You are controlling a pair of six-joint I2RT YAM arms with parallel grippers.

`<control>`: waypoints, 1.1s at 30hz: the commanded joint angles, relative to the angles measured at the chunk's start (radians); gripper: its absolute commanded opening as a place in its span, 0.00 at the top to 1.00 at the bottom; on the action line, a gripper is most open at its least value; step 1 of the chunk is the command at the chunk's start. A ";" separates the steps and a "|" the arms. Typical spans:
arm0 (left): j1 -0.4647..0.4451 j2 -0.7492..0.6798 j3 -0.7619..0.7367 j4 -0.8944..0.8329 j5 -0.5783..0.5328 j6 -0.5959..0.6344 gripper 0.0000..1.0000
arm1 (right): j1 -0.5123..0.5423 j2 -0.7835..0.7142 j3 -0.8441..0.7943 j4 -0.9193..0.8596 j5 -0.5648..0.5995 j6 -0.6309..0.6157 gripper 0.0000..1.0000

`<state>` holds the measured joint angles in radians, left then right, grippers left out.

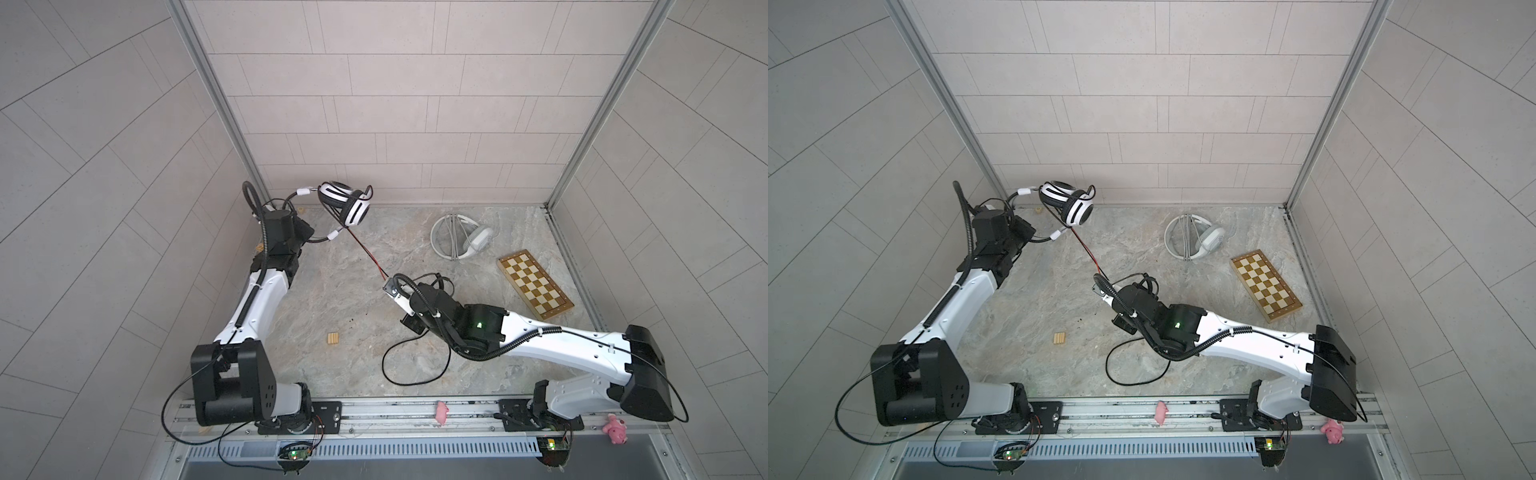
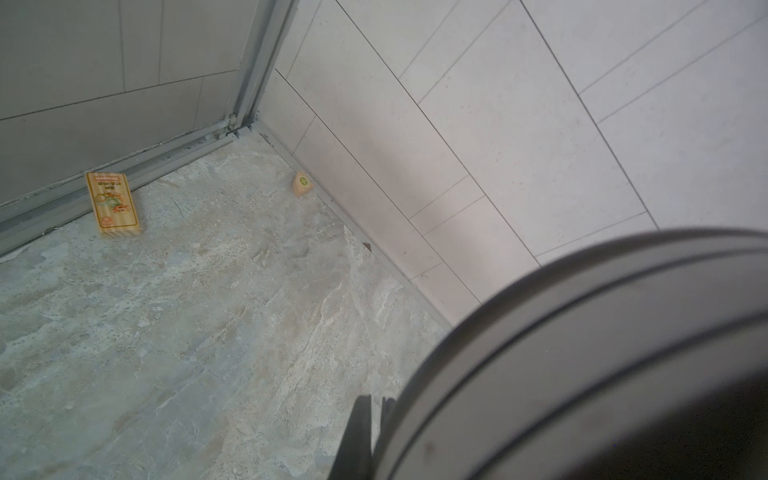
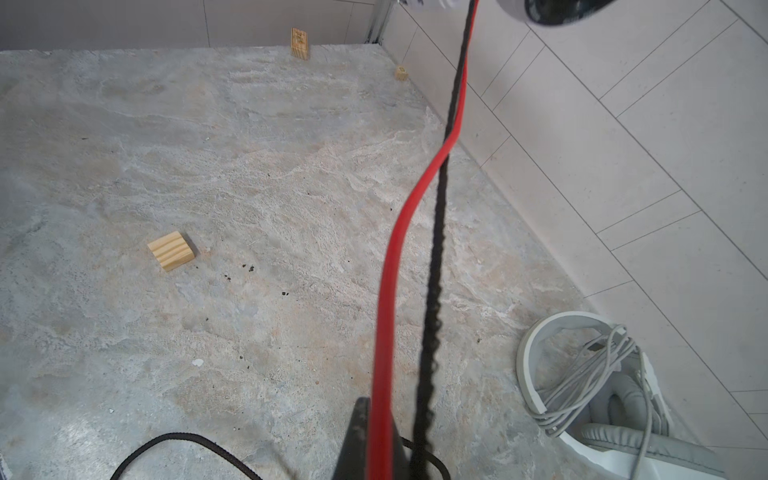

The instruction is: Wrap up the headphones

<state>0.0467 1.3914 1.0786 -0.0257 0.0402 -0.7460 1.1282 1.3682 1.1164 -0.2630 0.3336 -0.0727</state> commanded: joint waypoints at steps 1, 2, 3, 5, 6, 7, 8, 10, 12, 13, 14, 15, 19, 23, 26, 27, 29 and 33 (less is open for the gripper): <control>-0.059 0.023 0.083 -0.060 -0.070 0.100 1.00 | 0.002 -0.044 0.035 -0.066 0.044 -0.054 0.99; -0.077 0.029 0.093 -0.080 -0.096 0.124 1.00 | 0.002 -0.050 0.046 -0.073 0.053 -0.062 0.99; -0.098 0.036 0.105 -0.101 -0.120 0.156 1.00 | 0.002 -0.060 0.057 -0.079 0.063 -0.073 0.99; -0.133 0.053 0.134 -0.144 -0.164 0.207 1.00 | 0.002 -0.079 0.077 -0.084 0.078 -0.094 0.99; -0.152 0.062 0.153 -0.168 -0.184 0.233 1.00 | 0.003 -0.088 0.085 -0.084 0.082 -0.105 0.99; -0.171 0.070 0.170 -0.189 -0.205 0.258 1.00 | 0.002 -0.097 0.096 -0.087 0.086 -0.115 0.99; -0.188 0.076 0.186 -0.208 -0.227 0.281 1.00 | 0.003 -0.102 0.109 -0.093 0.090 -0.125 0.99; -0.231 0.084 0.203 -0.234 -0.281 0.335 1.00 | 0.001 -0.117 0.134 -0.096 0.102 -0.138 0.99; -0.270 0.086 0.210 -0.246 -0.339 0.385 1.00 | -0.004 -0.127 0.162 -0.100 0.105 -0.150 0.99; -0.289 0.088 0.217 -0.250 -0.358 0.413 1.00 | -0.009 -0.131 0.177 -0.102 0.109 -0.158 0.98; -0.307 0.093 0.223 -0.255 -0.369 0.439 1.00 | -0.015 -0.136 0.187 -0.102 0.111 -0.166 0.98; -0.326 0.099 0.232 -0.264 -0.376 0.464 1.00 | -0.025 -0.138 0.199 -0.102 0.111 -0.175 0.98; -0.407 0.134 0.274 -0.312 -0.377 0.589 1.00 | -0.092 -0.138 0.245 -0.101 0.096 -0.194 0.98; -0.468 0.156 0.276 -0.309 -0.346 0.686 1.00 | -0.194 -0.134 0.279 -0.115 0.041 -0.176 0.98; -0.480 0.145 0.276 -0.316 -0.237 0.710 1.00 | -0.263 -0.134 0.287 -0.116 -0.004 -0.157 0.98; -0.485 0.136 0.274 -0.321 -0.205 0.723 1.00 | -0.282 -0.134 0.290 -0.114 -0.014 -0.152 0.98; -0.499 0.119 0.270 -0.333 -0.151 0.760 1.00 | -0.320 -0.129 0.298 -0.113 -0.040 -0.136 0.98; -0.519 0.106 0.285 -0.386 -0.027 0.828 1.00 | -0.382 -0.106 0.323 -0.118 -0.086 -0.120 0.98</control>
<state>-0.4629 1.5425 1.3220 -0.3775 -0.1078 0.0101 0.7757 1.2606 1.3964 -0.4046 0.2863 -0.2180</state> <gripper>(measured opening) 0.074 0.048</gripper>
